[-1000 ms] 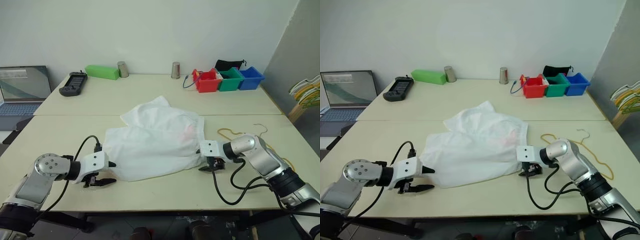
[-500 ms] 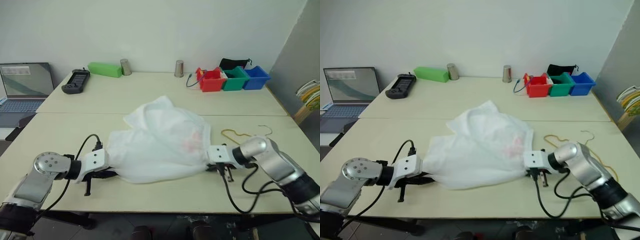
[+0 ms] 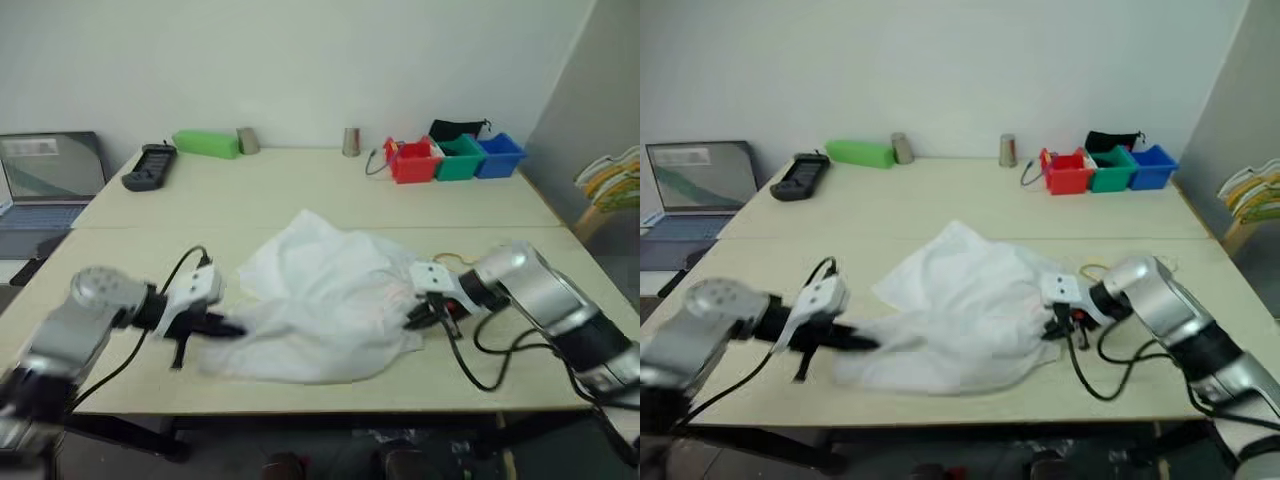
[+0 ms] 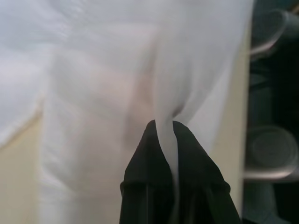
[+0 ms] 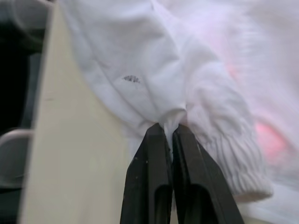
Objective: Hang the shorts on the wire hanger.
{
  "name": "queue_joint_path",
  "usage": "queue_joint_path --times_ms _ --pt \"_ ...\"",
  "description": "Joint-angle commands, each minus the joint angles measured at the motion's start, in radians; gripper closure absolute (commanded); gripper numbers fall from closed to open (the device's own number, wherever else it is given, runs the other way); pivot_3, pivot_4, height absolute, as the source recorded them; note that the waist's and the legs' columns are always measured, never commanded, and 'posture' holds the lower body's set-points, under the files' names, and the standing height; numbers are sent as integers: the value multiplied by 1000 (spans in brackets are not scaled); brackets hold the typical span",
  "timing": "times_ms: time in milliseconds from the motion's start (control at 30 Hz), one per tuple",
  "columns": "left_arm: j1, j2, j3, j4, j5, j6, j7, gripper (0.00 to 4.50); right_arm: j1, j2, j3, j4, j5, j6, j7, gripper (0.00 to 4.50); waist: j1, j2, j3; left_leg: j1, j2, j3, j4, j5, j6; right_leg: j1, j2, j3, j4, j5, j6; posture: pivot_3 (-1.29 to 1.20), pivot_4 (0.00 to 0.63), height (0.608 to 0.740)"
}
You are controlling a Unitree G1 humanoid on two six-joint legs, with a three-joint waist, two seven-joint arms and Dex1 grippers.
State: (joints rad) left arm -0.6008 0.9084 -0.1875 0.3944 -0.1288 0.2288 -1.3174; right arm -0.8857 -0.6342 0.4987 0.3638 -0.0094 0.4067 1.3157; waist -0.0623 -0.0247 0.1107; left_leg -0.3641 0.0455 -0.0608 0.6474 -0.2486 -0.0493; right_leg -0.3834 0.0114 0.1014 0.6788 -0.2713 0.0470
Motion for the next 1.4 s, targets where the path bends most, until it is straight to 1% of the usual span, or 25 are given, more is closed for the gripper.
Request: queue_joint_path --times_ms 33,67,100,167,200,267,400,433,533,567,600,633,667,700,733,767,800,833,900,1000,1033,1100,1233,1300,1400 --pt "-460 -78 -32 574 226 -200 393 4500 -360 153 -75 588 -119 -239 -410 4485 -11 -3 0 -4 0 0 -2 2 -2 -5 0 0 0 7 3 10 20 740" --pt "-610 -82 -47 699 299 -238 632 4500 -473 193 -74 720 -173 -319 -640 4485 -18 -4 -1 -9 0 -2 -3 2 -3 -10 0 -1 0 10 -2 8 14 740" --pt "-704 -82 -58 776 348 -268 793 4500 -544 217 -71 802 -211 -376 -793 4485 -22 -5 -2 -16 0 -3 -3 3 -4 -18 0 -1 2 10 -3 10 12 740" --pt "-864 -61 -45 862 396 -317 1060 4500 -661 256 -105 893 -236 -478 -1046 4485 -29 -7 -4 -36 1 -4 -3 6 -12 -40 -1 -2 5 9 -5 18 9 740" --pt "-923 -41 -44 880 418 -339 1146 4500 -703 269 -138 916 -223 -505 -1126 4485 -34 -7 -5 -45 1 -3 -4 9 -26 -57 -4 -3 9 9 -5 25 8 740" --pt "-1014 6 -41 888 454 -393 1262 4500 -761 289 -168 937 -231 -575 -1241 4485 -39 -7 -5 -61 0 3 -5 10 -29 -78 -13 -7 18 9 -5 38 7 740" --pt "-1005 57 -62 884 509 -462 1262 4500 -755 326 -160 949 -270 -668 -1243 4485 -49 -7 -7 -61 -4 15 -13 10 -29 -89 -19 -12 16 7 -4 70 7 740" --pt "-982 70 -67 880 516 -470 1223 4500 -743 339 -162 950 -271 -683 -1215 4485 -50 -7 -7 -58 -6 20 -21 9 -29 -89 -20 -12 13 7 -4 87 12 740" --pt "-839 110 -41 849 464 -471 966 4500 -672 377 -157 940 -271 -734 -1103 4485 -53 -7 -7 -54 -7 28 -24 9 -29 -89 -21 -10 13 8 -5 109 23 740" --pt "-722 140 -43 798 429 -460 779 4500 -621 395 -153 929 -263 -749 -1017 4485 -52 -7 -7 -52 -7 31 -24 9 -29 -88 -21 -9 16 8 -5 125 30 740" --pt "-636 162 -44 751 404 -447 650 4500 -586 408 -152 921 -259 -758 -957 4485 -53 -6 -6 -52 -7 30 -21 10 -29 -88 -21 -9 19 9 -4 125 30 740" --pt "-466 209 -33 616 333 -409 486 4500 -531 418 -133 904 -266 -777 -874 4485 -52 -7 -6 -47 -7 31 -21 10 -28 -82 -20 -8 19 10 -5 143 38 740" --pt "-203 290 -12 392 208 -329 318 4500 -453 422 -112 874 -267 -793 -769 4485 -52 -7 -5 -37 -6 30 -20 9 -26 -70 -19 -9 19 11 -4 163 48 740" --pt "58 358 27 181 97 -267 217 4500 -374 419 -84 843 -276 -795 -671 4485 -65 -5 -5 -34 -6 28 -20 9 -25 -65 -18 -10 18 11 -4 177 55 740" --pt "256 404 80 15 23 -206 157 4500 -318 414 -67 813 -282 -789 -602 4485 -76 -5 -6 -30 -2 30 -20 9 -24 -62 -14 -5 17 12 -5 177 55 740" --pt "385 431 133 -99 -20 -155 142 4500 -285 407 -61 784 -284 -778 -562 4485 -65 -11 -4 -20 2 31 -20 7 -24 -53 -12 -4 19 15 -5 186 58 740" --pt "509 441 195 -192 -46 -120 132 4500 -248 390 -45 741 -289 -797 -504 4485 -53 -14 -3 -16 1 28 -19 6 -23 -47 -14 -9 17 12 -5 186 60 740" --pt "645 439 252 -286 -53 -102 134 4500 -197 374 -39 682 -279 -770 -437 4485 -25 -20 0 -18 3 25 -18 6 -23 -48 -11 -11 17 13 -7 186 60 740" --pt "832 427 343 -430 -56 -66 130 4500 -103 323 -1 560 -280 -746 -279 4485 3 -17 3 -22 4 17 -16 6 -23 -51 -10 -17 19 14 -10 181 62 740" --pt "956 401 393 -553 -45 -29 143 4500 26 244 19 337 -267 -600 -121 4485 43 -10 4 -9 2 17 -17 9 -19 -37 -9 -16 16 9 -8 172 60 740" --pt "977 399 398 -571 -34 -33 145 4500 63 216 27 266 -268 -569 -84 4485 55 -10 3 2 2 18 -19 9 -19 -27 -9 -16 15 3 -15 172 60 740" --pt "992 400 397 -582 -13 -45 150 4500 141 153 38 108 -269 -491 -15 4485 71 -12 1 7 2 16 -19 8 -18 -21 -4 -10 15 -2 -20 164 59 740" --pt "934 395 353 -548 31 -83 165 4500 268 52 15 -158 -246 -316 38 4485 87 -15 -5 4 2 16 -19 6 -18 -22 -1 -6 14 -4 -18 135 54 740" --pt "908 382 338 -558 19 -80 150 4500 322 -8 2 -274 -221 -251 77 4485 87 -15 -7 3 2 15 -19 5 -18 -22 -1 -6 13 -5 -17 135 54 740" --pt "917 387 336 -636 -61 -50 62 4500 399 -128 -24 -449 -146 -167 169 4485 89 -14 -7 0 2 15 -18 2 -16 -22 -1 -6 9 -4 -14 93 50 740"
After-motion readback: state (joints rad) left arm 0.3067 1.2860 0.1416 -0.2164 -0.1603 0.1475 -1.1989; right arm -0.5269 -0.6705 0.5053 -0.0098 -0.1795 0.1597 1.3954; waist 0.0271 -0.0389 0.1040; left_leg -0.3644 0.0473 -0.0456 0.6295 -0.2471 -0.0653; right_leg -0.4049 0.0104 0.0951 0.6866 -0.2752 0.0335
